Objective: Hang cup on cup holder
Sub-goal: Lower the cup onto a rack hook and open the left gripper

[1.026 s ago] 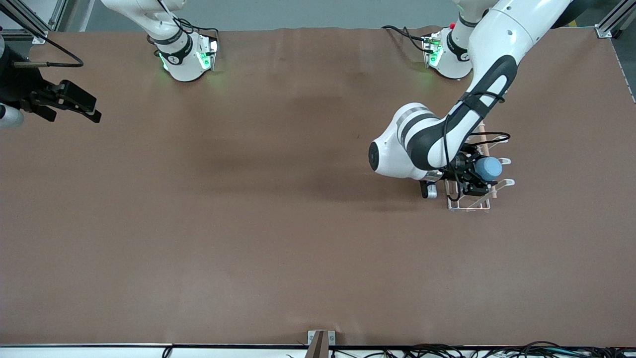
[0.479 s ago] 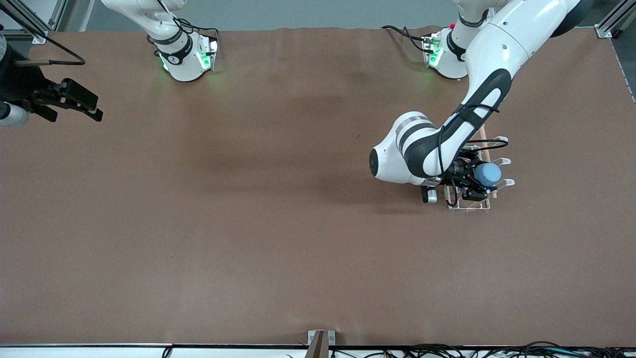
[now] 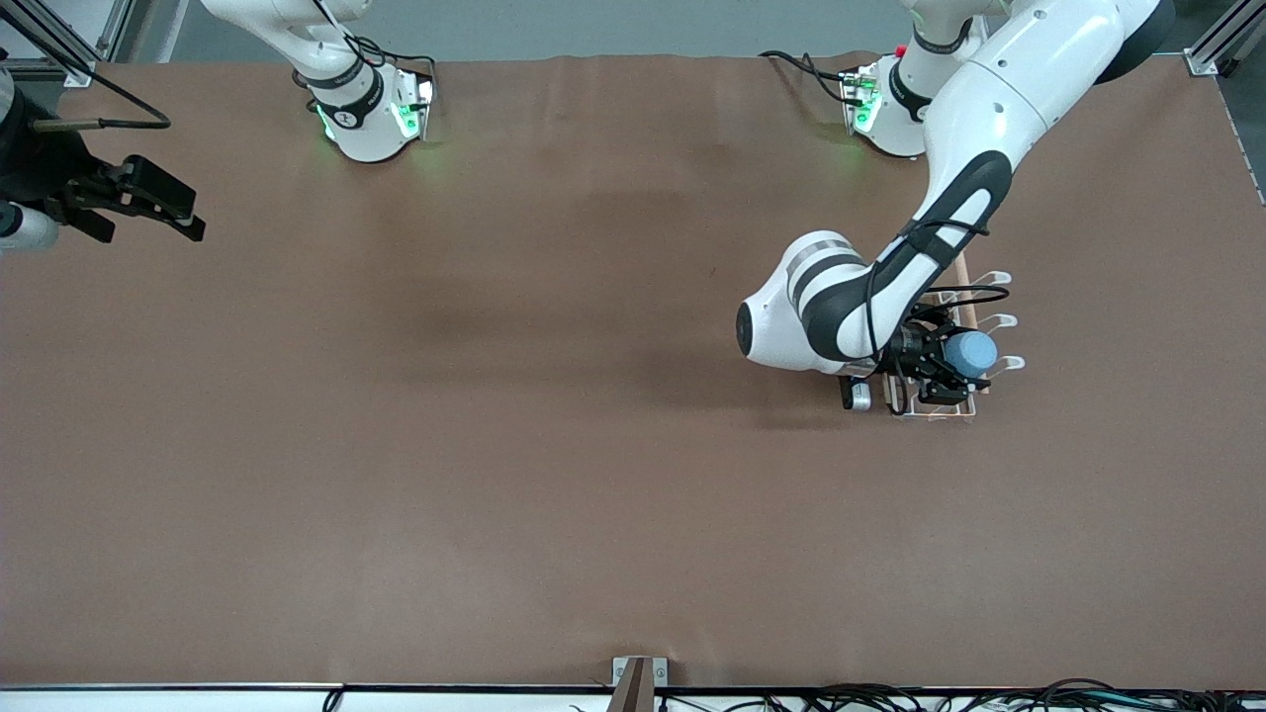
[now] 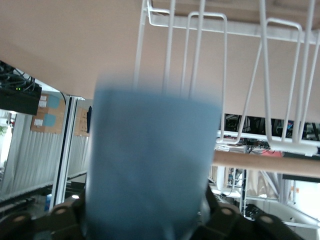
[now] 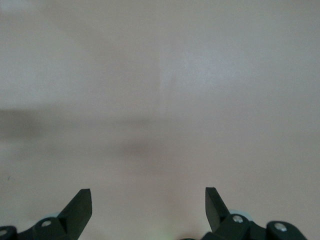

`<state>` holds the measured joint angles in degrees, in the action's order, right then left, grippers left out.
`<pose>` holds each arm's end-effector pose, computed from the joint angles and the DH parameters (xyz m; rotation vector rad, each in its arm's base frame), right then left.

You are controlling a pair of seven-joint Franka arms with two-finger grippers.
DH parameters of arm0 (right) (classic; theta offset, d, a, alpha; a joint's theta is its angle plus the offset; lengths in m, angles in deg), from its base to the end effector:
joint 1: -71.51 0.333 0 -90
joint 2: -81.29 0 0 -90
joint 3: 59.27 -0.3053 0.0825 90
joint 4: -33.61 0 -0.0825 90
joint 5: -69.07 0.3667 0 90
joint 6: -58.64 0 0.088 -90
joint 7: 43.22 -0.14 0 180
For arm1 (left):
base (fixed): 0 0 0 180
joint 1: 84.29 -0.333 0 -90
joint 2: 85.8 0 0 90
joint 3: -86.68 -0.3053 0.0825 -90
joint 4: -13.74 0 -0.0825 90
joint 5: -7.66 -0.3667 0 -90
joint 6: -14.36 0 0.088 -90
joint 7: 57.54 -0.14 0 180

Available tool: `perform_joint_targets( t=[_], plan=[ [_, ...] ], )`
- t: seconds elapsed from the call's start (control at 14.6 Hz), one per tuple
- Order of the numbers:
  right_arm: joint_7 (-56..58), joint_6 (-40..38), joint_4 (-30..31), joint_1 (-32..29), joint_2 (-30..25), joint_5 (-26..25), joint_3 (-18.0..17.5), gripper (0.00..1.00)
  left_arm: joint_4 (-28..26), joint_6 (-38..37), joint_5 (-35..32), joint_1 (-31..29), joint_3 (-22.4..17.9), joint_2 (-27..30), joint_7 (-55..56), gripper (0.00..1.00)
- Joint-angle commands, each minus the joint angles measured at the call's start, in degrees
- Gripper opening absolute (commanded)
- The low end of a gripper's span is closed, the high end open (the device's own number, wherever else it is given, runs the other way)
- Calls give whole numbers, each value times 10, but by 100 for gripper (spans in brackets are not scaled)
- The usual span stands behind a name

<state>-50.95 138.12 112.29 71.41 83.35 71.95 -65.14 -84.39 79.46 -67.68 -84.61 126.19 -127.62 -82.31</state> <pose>0.5235 0.0595 0.6340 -3.0908 0.0396 0.0431 0.5417 -0.1748 0.2398 -1.4566 1.2977 0.9405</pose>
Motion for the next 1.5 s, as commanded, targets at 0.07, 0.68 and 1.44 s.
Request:
perform_joint_targets(
  t=[0.07,0.68,1.44],
  plan=[
    [5,-6,-5,-3,0,-5,-4,100,28,-6,-9,1,5,-7,25,100],
    [5,-6,-5,-4,0,-5,-4,100,190,4,69,5,18,-1,65,100],
    [6,-6,-5,-5,0,-5,-3,100,289,34,147,-8,109,58,238,100]
  ],
)
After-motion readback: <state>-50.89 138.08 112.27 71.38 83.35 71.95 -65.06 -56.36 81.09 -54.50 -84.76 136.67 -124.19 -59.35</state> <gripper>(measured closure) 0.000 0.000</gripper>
